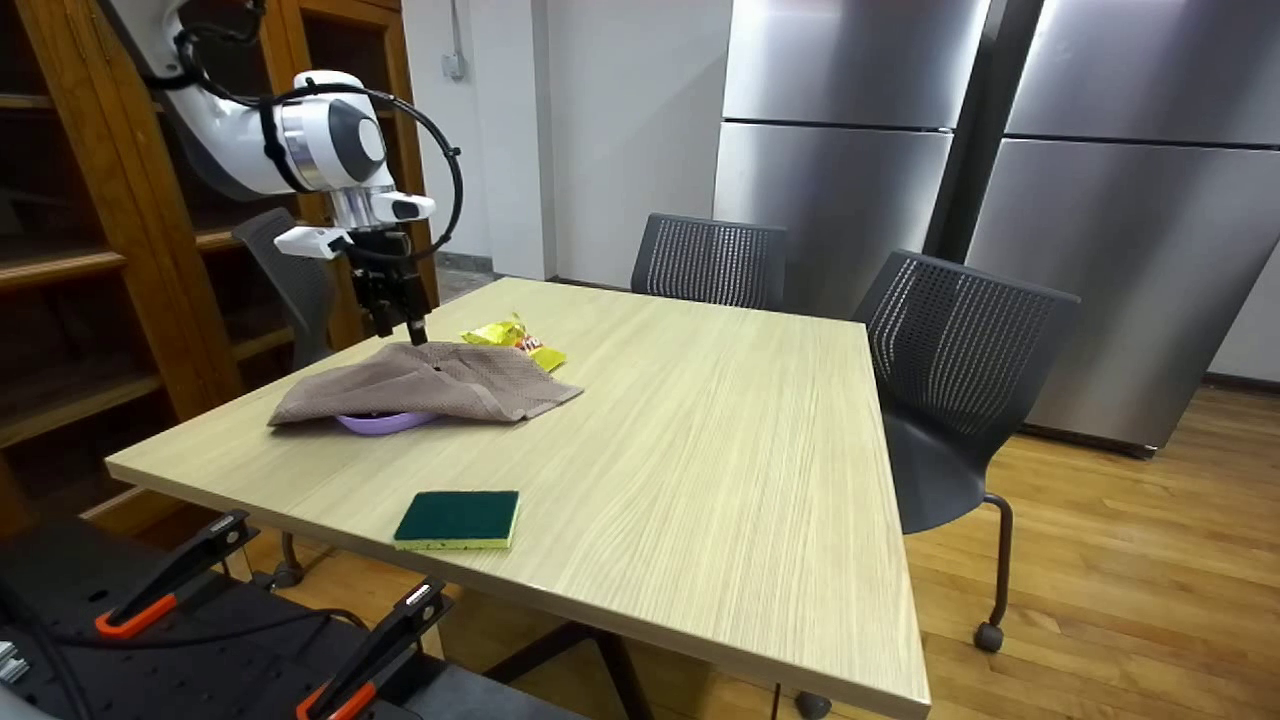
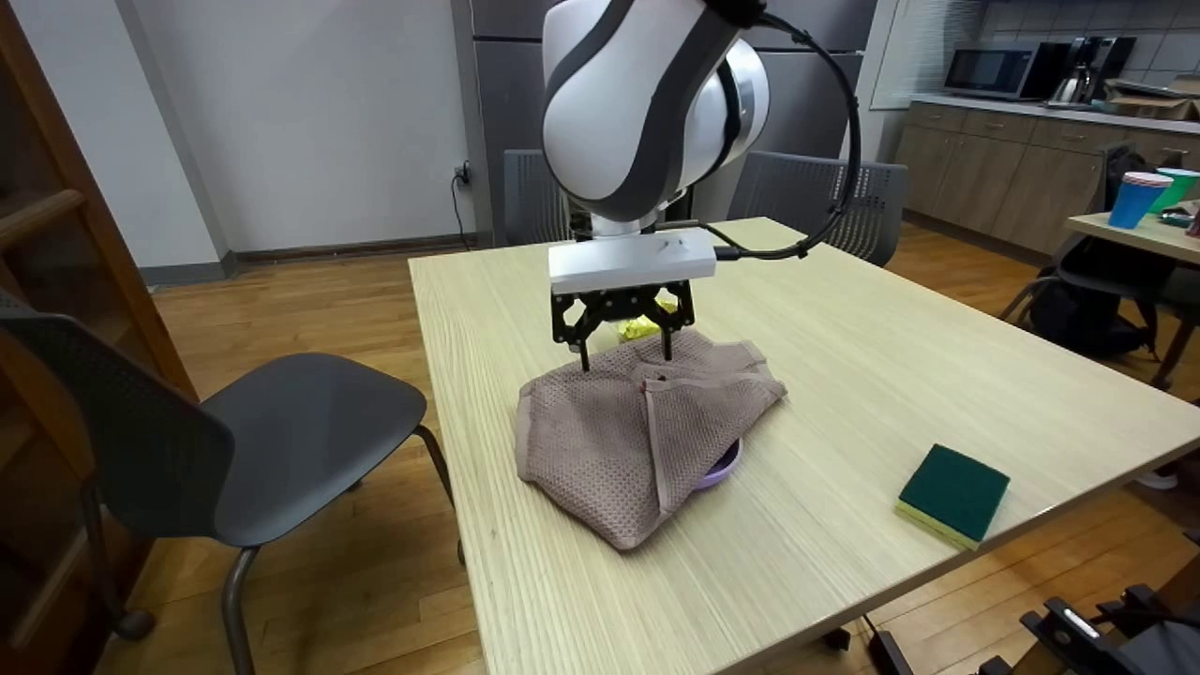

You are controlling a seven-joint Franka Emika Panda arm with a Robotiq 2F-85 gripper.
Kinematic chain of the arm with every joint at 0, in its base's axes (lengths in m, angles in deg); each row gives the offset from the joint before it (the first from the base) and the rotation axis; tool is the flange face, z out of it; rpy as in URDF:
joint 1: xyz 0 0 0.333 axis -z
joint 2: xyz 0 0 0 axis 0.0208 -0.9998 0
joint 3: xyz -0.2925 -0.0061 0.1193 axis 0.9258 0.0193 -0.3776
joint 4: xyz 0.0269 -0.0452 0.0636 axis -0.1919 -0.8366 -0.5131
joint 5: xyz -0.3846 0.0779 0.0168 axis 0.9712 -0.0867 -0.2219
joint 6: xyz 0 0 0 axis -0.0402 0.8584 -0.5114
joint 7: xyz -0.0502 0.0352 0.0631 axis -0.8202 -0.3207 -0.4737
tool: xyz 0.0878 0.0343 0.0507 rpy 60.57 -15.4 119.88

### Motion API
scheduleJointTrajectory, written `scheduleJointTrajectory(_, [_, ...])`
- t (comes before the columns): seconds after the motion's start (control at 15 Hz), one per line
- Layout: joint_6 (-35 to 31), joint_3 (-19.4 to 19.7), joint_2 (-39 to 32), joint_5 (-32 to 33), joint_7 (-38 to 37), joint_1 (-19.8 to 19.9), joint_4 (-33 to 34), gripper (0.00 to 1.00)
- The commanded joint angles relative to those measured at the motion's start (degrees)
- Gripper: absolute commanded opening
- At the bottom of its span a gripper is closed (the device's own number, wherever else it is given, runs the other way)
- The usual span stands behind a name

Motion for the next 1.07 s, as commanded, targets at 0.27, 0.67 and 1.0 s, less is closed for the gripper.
scheduleJointTrajectory(0.27, [7.00,-1.32,-4.01,0.04,-4.57,3.83,5.91,1.00])
scheduleJointTrajectory(0.67, [8.97,-1.62,-5.50,-0.03,-4.97,5.09,7.32,1.00])
scheduleJointTrajectory(1.0, [9.70,-2.59,-5.10,-0.52,-4.40,5.81,6.73,1.00])
